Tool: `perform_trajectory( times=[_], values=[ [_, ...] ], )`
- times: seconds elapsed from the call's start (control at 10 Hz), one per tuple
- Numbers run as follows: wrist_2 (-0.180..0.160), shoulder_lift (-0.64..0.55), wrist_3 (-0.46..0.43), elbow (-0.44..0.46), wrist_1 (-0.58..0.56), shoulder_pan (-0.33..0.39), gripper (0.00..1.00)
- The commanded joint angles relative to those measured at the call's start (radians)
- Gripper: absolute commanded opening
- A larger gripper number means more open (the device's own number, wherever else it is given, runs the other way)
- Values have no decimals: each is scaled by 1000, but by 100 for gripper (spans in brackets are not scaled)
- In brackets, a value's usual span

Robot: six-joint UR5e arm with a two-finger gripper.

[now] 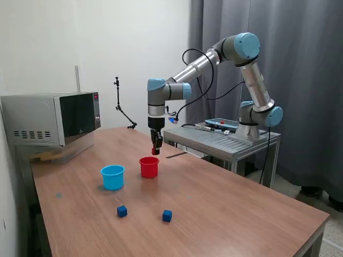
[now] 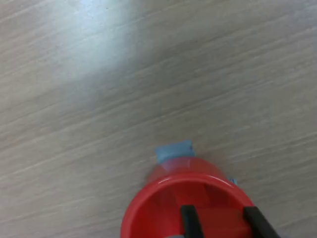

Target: Place red objects in the red bin, and blue objects in the blue bin.

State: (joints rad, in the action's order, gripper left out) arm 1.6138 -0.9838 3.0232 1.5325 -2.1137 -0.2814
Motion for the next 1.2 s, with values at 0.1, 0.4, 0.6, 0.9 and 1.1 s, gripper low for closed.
perform_trajectory(
  times=[0.1,0.4,0.6,0.9,1.1],
  values=[
    [0,0,6,0,0,1,0],
    [-2,2,16,-2,0,1,0],
    [-2,2,16,-6,0,1,0],
    [-2,2,17,-8,0,1,0],
    [0,2,17,-8,0,1,0]
  ],
)
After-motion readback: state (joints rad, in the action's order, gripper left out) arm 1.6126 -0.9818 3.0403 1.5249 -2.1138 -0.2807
